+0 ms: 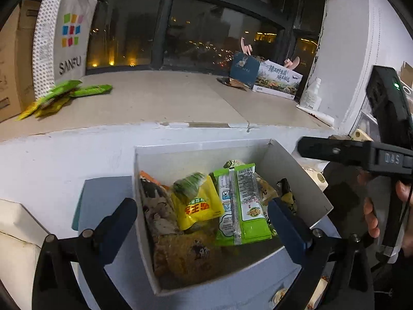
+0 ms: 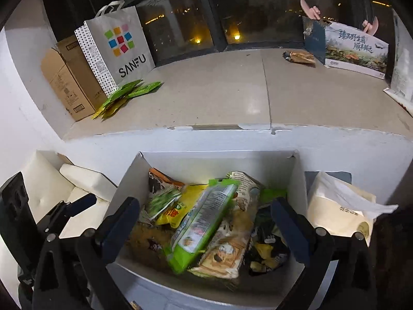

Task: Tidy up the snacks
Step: 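Drop the green bar and pea bag into the white box with both tools, then withdraw both tools from the box back over the remaining snacks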

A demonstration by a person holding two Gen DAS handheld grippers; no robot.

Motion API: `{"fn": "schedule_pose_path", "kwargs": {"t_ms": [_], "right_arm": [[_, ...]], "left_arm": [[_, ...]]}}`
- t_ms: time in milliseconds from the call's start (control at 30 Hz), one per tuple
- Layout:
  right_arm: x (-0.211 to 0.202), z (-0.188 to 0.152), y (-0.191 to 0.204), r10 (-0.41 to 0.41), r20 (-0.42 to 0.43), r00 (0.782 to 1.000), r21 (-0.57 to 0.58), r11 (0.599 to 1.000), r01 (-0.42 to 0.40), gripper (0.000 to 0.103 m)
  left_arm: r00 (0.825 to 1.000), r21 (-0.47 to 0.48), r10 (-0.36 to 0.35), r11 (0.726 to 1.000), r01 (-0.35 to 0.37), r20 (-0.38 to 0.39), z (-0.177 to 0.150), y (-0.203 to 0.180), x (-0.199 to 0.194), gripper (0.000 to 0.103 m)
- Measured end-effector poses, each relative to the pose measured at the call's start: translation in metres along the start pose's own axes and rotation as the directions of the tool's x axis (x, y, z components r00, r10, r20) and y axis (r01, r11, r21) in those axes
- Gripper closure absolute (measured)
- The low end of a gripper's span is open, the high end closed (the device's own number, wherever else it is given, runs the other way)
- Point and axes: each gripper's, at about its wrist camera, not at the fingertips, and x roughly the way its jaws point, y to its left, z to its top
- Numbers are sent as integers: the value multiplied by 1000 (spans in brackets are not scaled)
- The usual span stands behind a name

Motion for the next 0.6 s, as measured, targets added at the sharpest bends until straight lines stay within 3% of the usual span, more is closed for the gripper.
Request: {"fn": "schedule_pose_path", "kwargs": {"t_ms": [167, 300, 600], "right_arm": [[-33, -15, 12, 15, 63, 998, -59, 998, -11, 0], [-64, -40, 18, 106, 85, 991, -86, 991, -99, 0], [-135, -114, 31, 168, 185, 968, -144, 979, -142, 0]], "left_arm": [[997, 24, -24, 999, 22, 67, -11, -11, -39, 0], [993, 88, 17, 996, -28, 121, -30, -29, -72, 0], [984, 112, -78, 992, 60, 159, -89, -63, -145, 0]]}}
